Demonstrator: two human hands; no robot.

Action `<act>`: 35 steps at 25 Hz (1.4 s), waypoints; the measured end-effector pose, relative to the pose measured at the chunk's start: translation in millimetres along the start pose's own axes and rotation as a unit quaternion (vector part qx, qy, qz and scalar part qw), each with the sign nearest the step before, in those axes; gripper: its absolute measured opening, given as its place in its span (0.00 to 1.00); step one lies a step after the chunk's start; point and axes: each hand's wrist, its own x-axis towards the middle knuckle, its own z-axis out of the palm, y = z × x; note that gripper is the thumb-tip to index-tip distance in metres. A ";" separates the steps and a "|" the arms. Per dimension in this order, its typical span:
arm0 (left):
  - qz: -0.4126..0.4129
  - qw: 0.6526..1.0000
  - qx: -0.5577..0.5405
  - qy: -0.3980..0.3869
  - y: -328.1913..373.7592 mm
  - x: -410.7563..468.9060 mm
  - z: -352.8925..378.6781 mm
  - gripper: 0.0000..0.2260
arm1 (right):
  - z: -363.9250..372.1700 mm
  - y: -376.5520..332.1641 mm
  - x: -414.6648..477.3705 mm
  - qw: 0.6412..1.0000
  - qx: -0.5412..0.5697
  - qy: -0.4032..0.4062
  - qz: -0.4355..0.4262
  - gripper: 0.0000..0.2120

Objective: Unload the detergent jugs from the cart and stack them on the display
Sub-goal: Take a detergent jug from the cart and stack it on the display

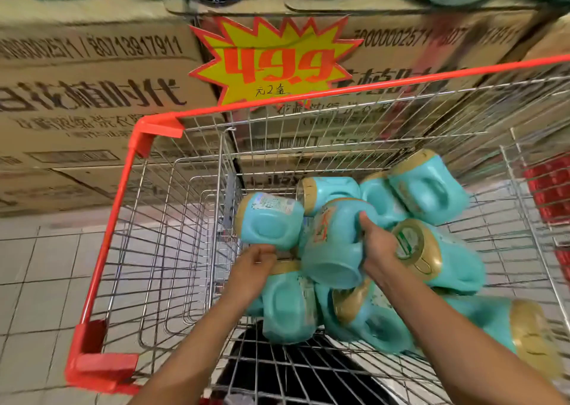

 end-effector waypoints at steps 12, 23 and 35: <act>0.009 0.890 -0.409 -0.201 50.6 -39.2 -14.2 0.26 | -48.5 -42.1 -161.9 0.965 0.159 -0.203 -0.048 0.16; 0.240 0.891 -0.386 0.026 37.9 -125.3 -101.3 0.23 | 15.5 -48.7 -212.2 0.916 -0.041 -0.352 -0.186 0.26; 0.249 0.781 -0.466 0.333 -50.7 -251.3 -233.3 0.24 | 144.5 9.3 -372.1 0.755 -0.113 -0.612 -0.209 0.17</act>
